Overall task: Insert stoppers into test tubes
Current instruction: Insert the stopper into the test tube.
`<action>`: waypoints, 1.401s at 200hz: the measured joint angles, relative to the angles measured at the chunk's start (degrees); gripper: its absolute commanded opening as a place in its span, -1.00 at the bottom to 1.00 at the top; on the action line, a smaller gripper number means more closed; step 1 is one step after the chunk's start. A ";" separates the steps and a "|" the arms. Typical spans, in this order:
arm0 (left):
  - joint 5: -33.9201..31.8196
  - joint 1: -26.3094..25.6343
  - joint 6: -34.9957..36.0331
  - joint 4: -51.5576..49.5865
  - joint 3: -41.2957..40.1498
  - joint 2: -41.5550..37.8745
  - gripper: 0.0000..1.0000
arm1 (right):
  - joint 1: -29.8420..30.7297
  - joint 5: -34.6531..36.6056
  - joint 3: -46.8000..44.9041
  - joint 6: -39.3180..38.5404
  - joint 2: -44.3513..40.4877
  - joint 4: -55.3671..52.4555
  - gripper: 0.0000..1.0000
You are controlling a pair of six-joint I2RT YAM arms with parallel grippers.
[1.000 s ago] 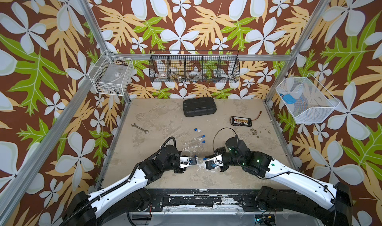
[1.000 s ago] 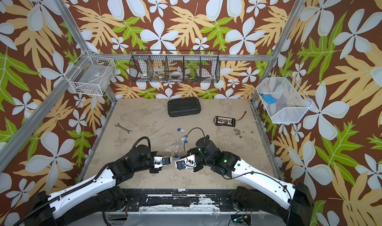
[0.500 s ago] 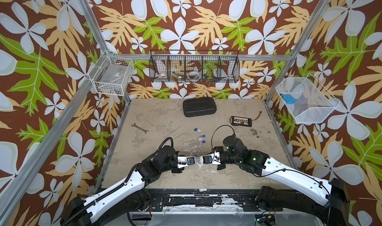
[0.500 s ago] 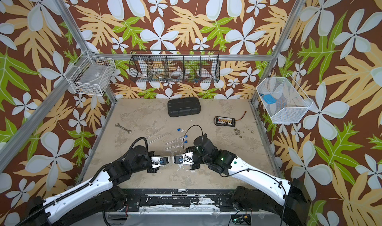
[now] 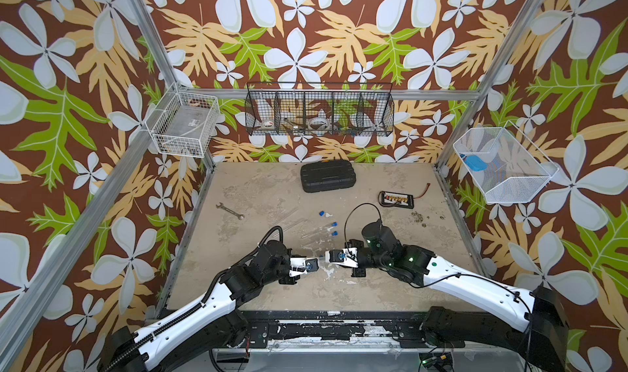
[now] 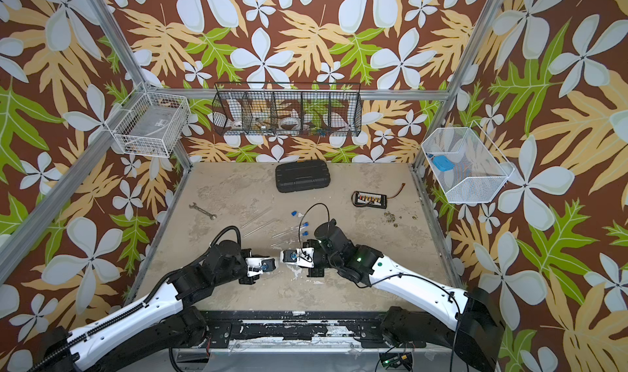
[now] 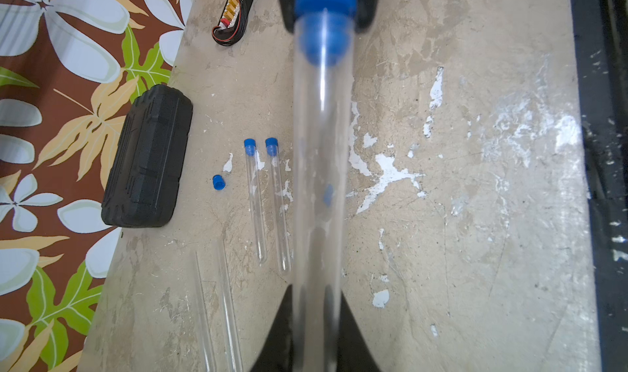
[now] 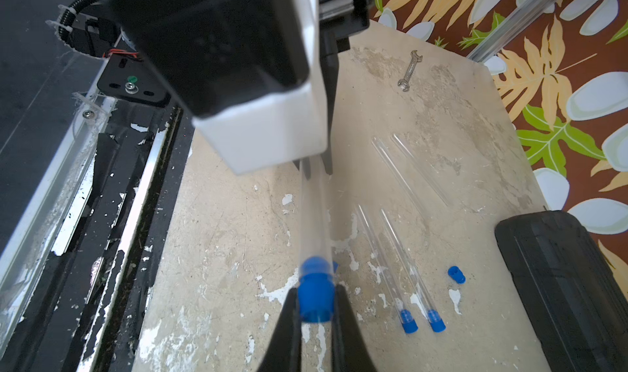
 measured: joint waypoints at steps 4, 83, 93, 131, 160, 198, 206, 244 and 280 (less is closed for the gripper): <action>-0.07 0.02 0.02 -0.11 0.00 -0.07 -1.00 | -0.02 -0.09 0.00 0.22 0.13 0.26 -0.90; -1.77 0.04 4.07 -0.17 0.04 -1.09 -1.00 | -0.24 -1.77 0.02 4.81 2.23 2.43 -0.90; -1.90 0.04 4.42 -0.17 0.04 -1.22 -1.00 | -0.24 -1.81 0.02 5.25 2.36 2.49 -0.86; -2.25 0.04 5.51 1.55 0.04 -1.03 -1.00 | -1.57 -2.91 -0.22 6.01 0.72 2.91 -0.41; 0.85 -0.44 7.69 7.37 0.72 1.92 -1.00 | -4.39 -5.81 0.17 4.37 -4.07 1.46 -0.02; -0.15 2.14 8.70 1.73 2.27 10.60 -1.00 | -9.33 -11.08 3.23 3.98 -11.61 -9.25 0.21; -0.11 2.73 8.11 1.07 3.34 12.55 -1.00 | -10.32 -12.04 2.84 5.38 -13.31 -10.43 0.23; 1.64 4.66 4.15 -1.01 9.05 21.59 -1.00 | -12.26 -6.08 -2.84 16.76 -17.18 -8.92 0.22; 5.33 6.80 -2.86 -3.13 17.35 31.87 -1.00 | -13.73 3.76 -4.37 28.30 -14.53 -4.92 0.21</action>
